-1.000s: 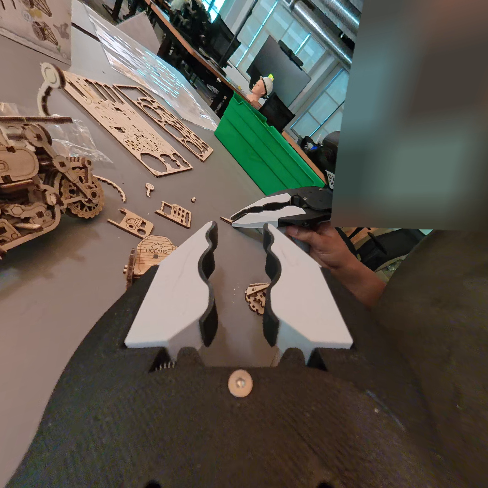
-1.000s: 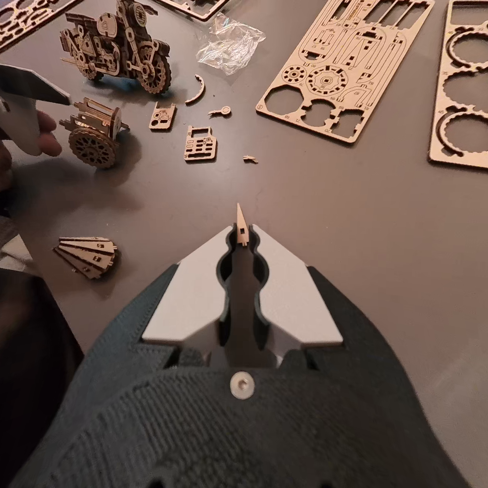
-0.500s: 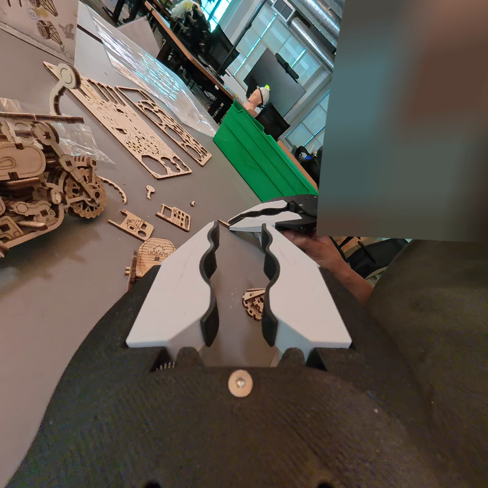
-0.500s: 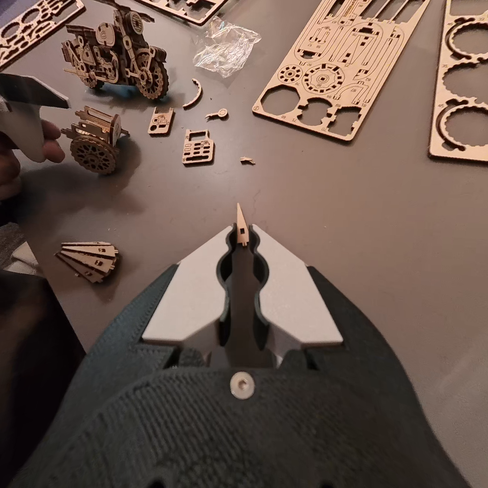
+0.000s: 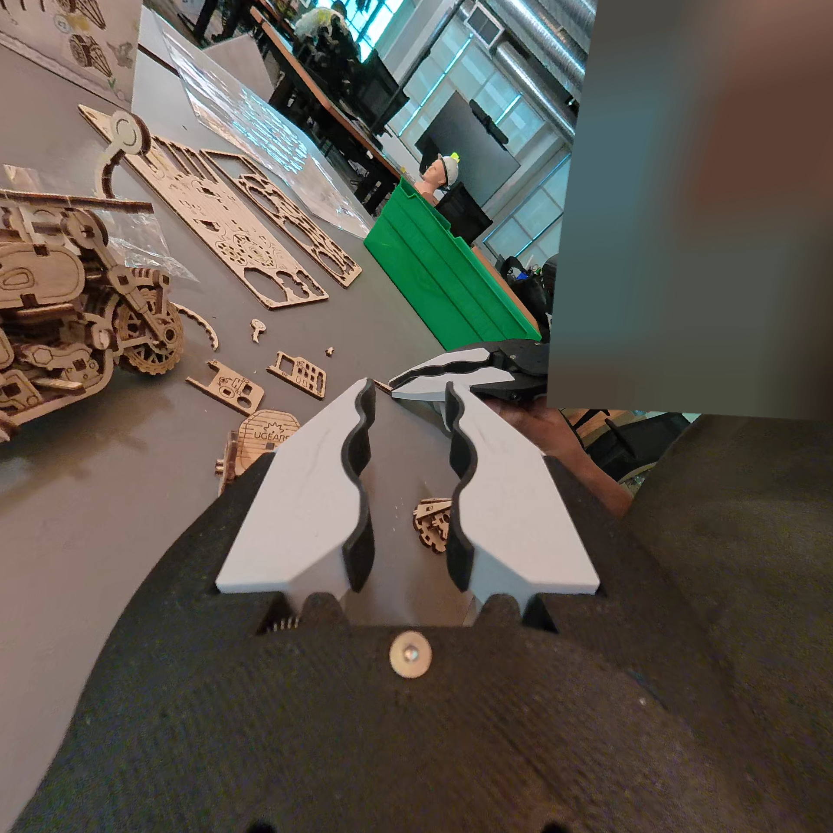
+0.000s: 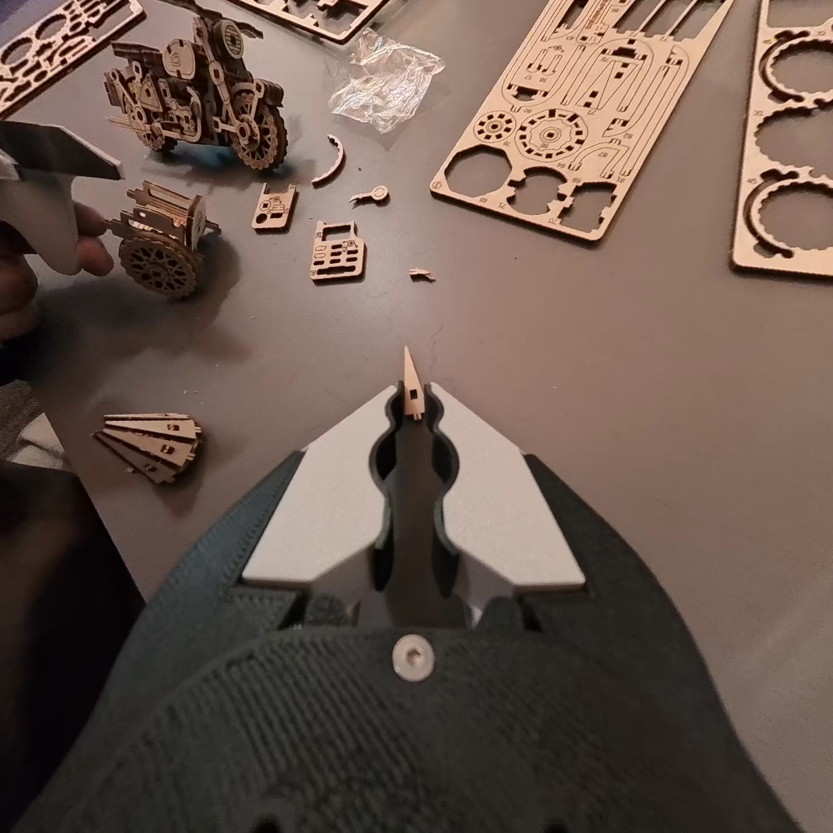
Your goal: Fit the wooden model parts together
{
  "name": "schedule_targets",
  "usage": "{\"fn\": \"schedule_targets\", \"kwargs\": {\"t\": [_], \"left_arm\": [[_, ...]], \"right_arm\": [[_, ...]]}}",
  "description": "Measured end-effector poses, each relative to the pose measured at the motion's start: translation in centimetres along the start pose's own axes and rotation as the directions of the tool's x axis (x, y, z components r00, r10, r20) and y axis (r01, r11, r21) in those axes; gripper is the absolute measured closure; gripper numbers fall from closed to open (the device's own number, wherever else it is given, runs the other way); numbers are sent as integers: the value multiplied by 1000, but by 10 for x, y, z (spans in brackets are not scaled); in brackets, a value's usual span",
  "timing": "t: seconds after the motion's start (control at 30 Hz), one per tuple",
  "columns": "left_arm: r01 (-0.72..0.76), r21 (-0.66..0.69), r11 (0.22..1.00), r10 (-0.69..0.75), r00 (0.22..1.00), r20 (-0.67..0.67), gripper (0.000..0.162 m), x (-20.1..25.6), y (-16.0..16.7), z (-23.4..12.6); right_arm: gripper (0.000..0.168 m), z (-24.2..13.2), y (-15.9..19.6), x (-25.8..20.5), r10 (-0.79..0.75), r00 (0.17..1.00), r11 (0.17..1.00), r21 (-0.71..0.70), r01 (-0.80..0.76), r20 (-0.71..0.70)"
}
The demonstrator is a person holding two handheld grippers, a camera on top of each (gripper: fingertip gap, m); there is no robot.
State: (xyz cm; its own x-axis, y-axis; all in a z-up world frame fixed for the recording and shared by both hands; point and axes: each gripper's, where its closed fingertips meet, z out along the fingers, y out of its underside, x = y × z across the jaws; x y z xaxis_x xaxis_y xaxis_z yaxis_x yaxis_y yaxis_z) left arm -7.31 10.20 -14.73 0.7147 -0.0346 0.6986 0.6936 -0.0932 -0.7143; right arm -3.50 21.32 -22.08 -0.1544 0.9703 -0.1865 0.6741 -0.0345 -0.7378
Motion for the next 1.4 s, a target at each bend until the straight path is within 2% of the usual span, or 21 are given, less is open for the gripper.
{"fn": "schedule_targets", "kwargs": {"t": [1.4], "left_arm": [[11,-1,1000,-11,1000,1,135,-2,0,1]], "right_arm": [[161,0,0,0,11,1000,1000,0,-11,9]]}}
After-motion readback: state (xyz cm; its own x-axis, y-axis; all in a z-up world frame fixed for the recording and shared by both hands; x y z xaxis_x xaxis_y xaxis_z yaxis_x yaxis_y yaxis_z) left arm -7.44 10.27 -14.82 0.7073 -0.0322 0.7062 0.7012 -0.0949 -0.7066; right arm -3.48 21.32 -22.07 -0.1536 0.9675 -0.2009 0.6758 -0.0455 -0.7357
